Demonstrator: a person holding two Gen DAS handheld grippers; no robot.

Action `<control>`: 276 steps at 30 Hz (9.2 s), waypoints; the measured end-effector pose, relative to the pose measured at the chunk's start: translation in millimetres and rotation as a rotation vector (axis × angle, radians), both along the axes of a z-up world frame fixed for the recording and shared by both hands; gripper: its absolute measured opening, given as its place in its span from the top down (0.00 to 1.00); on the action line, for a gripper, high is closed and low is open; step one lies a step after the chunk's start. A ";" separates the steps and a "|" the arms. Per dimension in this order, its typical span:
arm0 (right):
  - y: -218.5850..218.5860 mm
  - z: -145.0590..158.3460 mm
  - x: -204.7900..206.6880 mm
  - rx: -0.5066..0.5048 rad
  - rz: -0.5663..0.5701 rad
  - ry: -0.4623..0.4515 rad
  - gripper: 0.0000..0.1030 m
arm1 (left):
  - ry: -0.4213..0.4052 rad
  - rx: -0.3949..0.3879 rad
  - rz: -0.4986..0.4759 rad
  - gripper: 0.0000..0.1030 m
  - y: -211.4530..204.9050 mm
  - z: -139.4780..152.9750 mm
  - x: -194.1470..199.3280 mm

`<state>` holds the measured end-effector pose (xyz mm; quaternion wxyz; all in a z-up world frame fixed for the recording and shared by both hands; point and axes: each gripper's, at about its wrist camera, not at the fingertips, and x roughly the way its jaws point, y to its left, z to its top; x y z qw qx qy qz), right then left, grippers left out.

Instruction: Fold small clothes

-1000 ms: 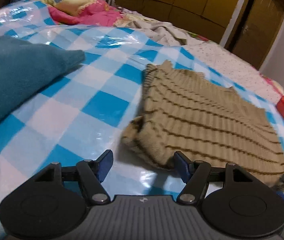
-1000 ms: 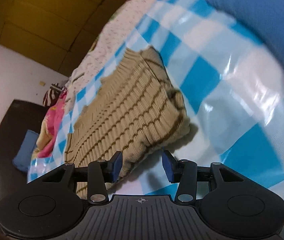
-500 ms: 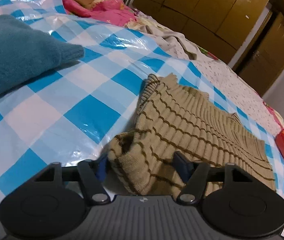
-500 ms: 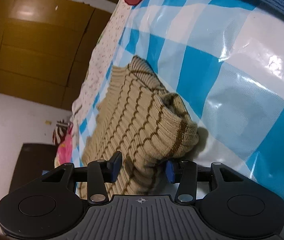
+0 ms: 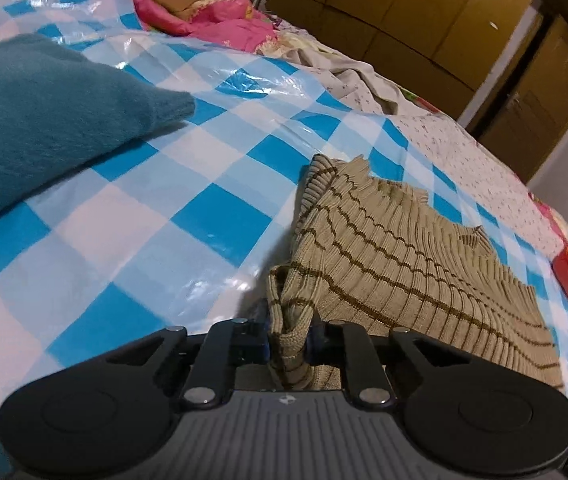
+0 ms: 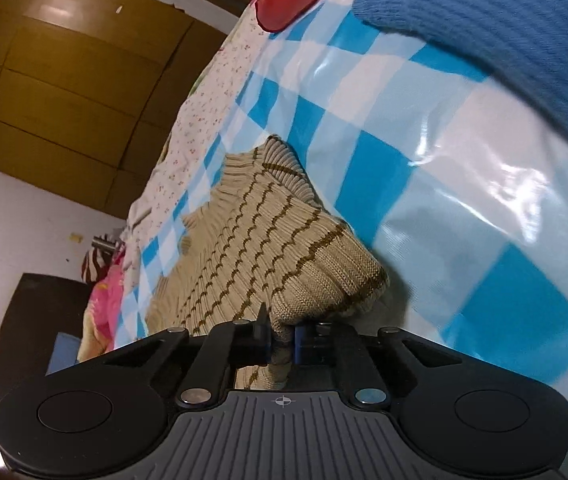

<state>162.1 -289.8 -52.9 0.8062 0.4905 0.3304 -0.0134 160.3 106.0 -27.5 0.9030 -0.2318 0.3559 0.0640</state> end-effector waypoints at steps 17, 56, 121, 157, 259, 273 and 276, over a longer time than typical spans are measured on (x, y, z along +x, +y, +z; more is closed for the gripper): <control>10.5 8.3 -106.6 -0.091 0.117 0.079 0.92 | 0.085 0.071 -0.092 0.72 7.8 7.2 -82.8; 37.2 13.6 -120.9 -0.353 0.128 0.034 0.89 | 0.073 0.263 -0.084 0.60 -12.0 12.4 -97.2; 77.2 69.0 -113.6 -0.707 0.277 -0.091 0.74 | 0.010 0.413 -0.027 0.46 -6.7 53.4 -125.8; 66.8 31.6 -57.1 -0.808 0.341 0.020 0.76 | 0.019 0.505 -0.265 0.25 -87.4 10.3 -54.4; 8.7 79.0 -43.5 -0.554 0.279 0.120 0.39 | -0.116 0.358 -0.276 0.25 -64.9 43.7 -98.9; -48.1 10.9 -23.2 -0.174 0.333 0.082 0.38 | -0.081 0.457 -0.401 0.25 -121.8 19.1 -56.7; -48.5 6.6 -10.1 -0.150 0.365 0.066 0.38 | -0.099 0.476 -0.400 0.25 -127.0 17.9 -55.5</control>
